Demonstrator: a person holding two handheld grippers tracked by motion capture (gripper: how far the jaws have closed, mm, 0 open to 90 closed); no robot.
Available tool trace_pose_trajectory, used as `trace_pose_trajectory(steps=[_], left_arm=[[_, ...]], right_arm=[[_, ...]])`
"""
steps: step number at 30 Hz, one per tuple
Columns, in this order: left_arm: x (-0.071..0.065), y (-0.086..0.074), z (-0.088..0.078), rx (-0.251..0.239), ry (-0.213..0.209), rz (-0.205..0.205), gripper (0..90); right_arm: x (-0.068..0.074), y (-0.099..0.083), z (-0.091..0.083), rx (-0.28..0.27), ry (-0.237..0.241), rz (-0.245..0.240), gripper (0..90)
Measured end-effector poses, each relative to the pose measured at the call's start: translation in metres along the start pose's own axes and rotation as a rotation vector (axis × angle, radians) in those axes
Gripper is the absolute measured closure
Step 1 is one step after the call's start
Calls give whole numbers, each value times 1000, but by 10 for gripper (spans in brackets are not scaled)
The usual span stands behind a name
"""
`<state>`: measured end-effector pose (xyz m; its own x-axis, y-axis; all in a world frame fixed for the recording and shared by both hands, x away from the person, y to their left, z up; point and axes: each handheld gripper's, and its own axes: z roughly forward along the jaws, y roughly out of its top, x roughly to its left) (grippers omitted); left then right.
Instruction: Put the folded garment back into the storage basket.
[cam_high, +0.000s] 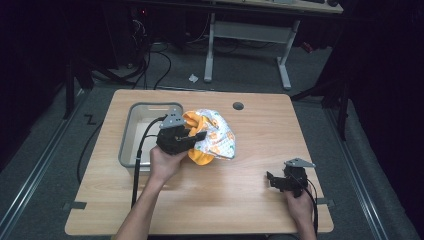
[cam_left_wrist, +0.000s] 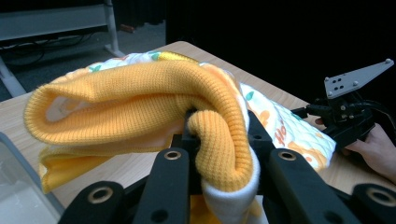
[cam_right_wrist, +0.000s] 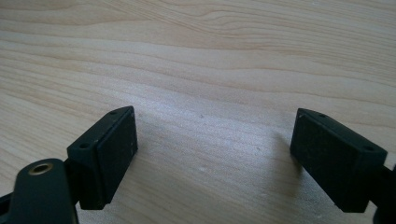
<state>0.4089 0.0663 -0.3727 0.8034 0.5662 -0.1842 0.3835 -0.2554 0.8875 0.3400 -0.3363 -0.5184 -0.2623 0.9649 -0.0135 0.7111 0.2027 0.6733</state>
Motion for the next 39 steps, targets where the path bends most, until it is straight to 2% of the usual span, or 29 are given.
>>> trace_pose_trajectory(steps=[16,23,34,39], left_arm=[[16,3,-32,-31,41,-11,761],[25,0,-45,-31,60,-26,761],[33,-3,-57,-24,82,-25,760],[41,-8,-65,-29,97,-52,761]], right_arm=[[0,0,0,0,0,0,147],[0,0,0,0,0,0,147],[0,0,0,0,0,1,147],[0,0,0,0,0,1,147]])
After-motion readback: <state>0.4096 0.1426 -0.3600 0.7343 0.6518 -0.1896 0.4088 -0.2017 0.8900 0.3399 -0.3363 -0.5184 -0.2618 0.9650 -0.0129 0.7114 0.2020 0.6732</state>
